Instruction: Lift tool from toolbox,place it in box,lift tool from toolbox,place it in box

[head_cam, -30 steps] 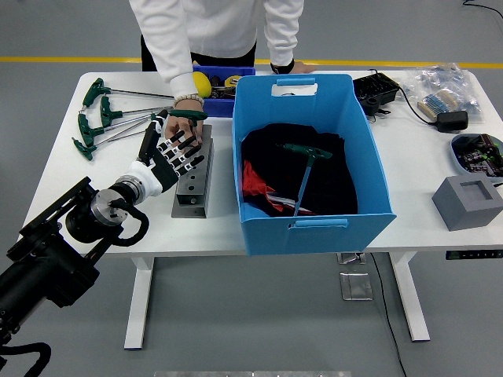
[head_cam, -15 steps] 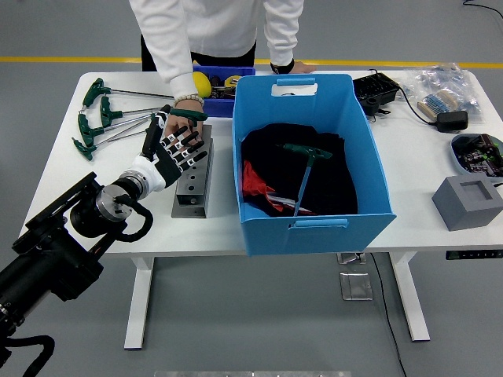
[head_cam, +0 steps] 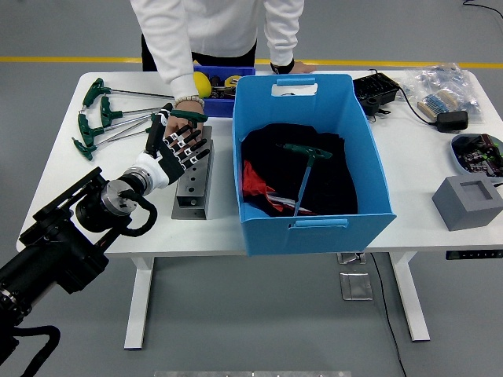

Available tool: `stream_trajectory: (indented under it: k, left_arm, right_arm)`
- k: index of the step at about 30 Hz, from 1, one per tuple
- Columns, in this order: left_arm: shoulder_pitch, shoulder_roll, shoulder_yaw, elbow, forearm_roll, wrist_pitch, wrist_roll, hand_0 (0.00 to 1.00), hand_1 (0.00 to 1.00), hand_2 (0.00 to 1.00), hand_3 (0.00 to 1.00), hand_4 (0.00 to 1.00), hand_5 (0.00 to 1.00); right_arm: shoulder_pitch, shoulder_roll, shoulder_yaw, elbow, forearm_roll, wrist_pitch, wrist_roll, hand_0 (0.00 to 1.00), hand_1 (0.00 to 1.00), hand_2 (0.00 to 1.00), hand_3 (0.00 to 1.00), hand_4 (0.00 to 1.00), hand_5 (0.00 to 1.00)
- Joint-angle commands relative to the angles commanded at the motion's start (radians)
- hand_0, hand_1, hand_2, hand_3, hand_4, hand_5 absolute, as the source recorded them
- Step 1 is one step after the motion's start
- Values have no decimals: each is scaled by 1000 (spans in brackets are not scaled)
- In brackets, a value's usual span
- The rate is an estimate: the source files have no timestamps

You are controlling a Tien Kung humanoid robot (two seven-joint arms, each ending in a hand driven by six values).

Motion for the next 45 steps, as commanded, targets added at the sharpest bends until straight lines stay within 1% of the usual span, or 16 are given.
stream_trajectory:
  k: [11, 20, 21, 26, 27, 32, 33, 38, 39, 44, 45]
  left_arm:
    - [-29, -10, 15, 46, -26, -15, -10, 499, 625, 776, 901, 846, 811]
    - [-58, -33, 23, 93, -64, -35, -24, 499, 626, 777, 902, 850, 816]
    - [-62, -36, 24, 97, -68, -37, -26, 591, 644, 818, 905, 852, 831]
    - [-77, -47, 26, 118, -95, -55, -37, 591, 644, 818, 905, 852, 831]
    - [-79, -49, 26, 122, -101, -58, -38, 675, 661, 837, 907, 852, 834]
    - [-84, -54, 25, 134, -126, -66, -49, 675, 661, 837, 907, 852, 834]
    - [-84, -55, 25, 135, -131, -67, -50, 720, 707, 871, 907, 855, 846]
    - [-83, -58, 21, 129, -145, -70, -55, 720, 707, 871, 907, 855, 846]
    - [-82, -58, 20, 127, -144, -70, -55, 780, 810, 923, 906, 854, 846]
    - [-79, -55, 14, 113, -143, -72, -57, 780, 810, 923, 906, 854, 846]
    - [-78, -54, 12, 108, -143, -72, -57, 805, 850, 930, 922, 851, 853]
  right_arm:
    - [10, 0, -18, 0, 13, 0, 2, 622, 615, 682, 532, 779, 577]
    - [17, -2, -37, 0, 25, 0, 5, 623, 613, 682, 532, 780, 578]
    - [17, -2, -37, 0, 24, 0, 5, 623, 617, 683, 532, 780, 579]
    - [18, -2, -36, 1, 20, 1, 5, 623, 617, 683, 532, 780, 579]
    - [17, -2, -35, 1, 19, 1, 4, 622, 617, 683, 532, 780, 578]
    - [16, -1, -35, 1, 17, 2, 4, 622, 617, 683, 532, 780, 578]
    - [16, -1, -35, 2, 17, 2, 4, 623, 617, 683, 532, 781, 580]
    - [13, 0, -34, 2, 13, 3, 4, 623, 617, 683, 532, 781, 580]
    - [13, 0, -33, 2, 12, 3, 3, 624, 617, 683, 532, 781, 579]
    - [12, -1, -36, 2, 16, 4, 5, 624, 617, 683, 532, 781, 579]
    - [12, -1, -38, 2, 19, 4, 5, 622, 616, 682, 532, 781, 579]
